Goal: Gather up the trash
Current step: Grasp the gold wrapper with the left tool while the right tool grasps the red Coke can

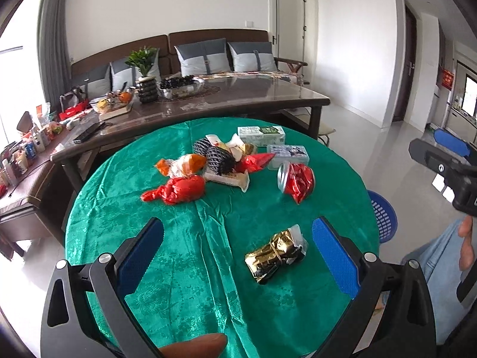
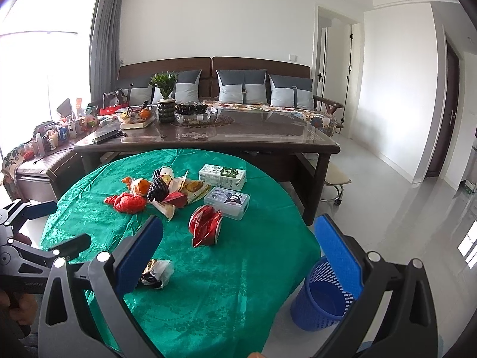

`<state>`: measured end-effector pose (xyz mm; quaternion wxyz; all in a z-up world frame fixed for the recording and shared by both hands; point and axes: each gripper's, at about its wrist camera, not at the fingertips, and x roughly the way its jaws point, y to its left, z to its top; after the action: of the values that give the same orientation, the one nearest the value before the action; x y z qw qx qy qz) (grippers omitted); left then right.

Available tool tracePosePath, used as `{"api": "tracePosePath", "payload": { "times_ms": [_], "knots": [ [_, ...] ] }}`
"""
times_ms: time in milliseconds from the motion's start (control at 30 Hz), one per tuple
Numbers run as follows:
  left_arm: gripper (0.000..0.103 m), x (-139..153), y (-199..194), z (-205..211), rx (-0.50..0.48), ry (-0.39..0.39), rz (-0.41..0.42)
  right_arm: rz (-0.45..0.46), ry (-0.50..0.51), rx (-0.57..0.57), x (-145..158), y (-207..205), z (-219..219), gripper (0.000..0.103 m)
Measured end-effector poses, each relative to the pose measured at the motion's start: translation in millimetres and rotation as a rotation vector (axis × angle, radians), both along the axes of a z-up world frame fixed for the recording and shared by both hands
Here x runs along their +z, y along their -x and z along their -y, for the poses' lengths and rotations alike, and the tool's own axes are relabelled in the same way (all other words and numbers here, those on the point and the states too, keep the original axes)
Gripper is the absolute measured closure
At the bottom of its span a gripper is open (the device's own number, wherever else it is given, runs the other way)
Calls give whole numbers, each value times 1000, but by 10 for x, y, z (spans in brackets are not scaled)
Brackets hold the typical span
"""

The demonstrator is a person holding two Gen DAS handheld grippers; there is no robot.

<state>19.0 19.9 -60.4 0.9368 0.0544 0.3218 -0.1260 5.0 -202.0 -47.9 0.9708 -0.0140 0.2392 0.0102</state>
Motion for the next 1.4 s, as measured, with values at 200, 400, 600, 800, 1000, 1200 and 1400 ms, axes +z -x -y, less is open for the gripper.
{"api": "tracePosePath", "payload": {
  "times_ms": [200,400,600,800,1000,1200,1400],
  "knots": [
    [4,-365,-174,161,-188,-64,-136,-23,7,-10,-39,-22,46,5],
    [4,-710,-581,261,-292,-68,-255,-60,-5,-13,-108,-104,98,5],
    [4,-948,-792,464,-471,-132,-296,-123,-31,0,-235,-246,180,5],
    [44,-1070,-816,611,-560,-160,-324,-256,-96,58,-504,-602,197,5],
    [58,-1043,-813,417,-463,-57,-337,-351,-154,108,-734,-937,61,5],
    [60,-1002,-835,73,-219,25,-359,-395,-211,101,-958,-1496,-189,5],
    [60,-936,-848,54,-73,24,-342,-436,-201,4,-1096,-1921,-405,5]
  ]
}}
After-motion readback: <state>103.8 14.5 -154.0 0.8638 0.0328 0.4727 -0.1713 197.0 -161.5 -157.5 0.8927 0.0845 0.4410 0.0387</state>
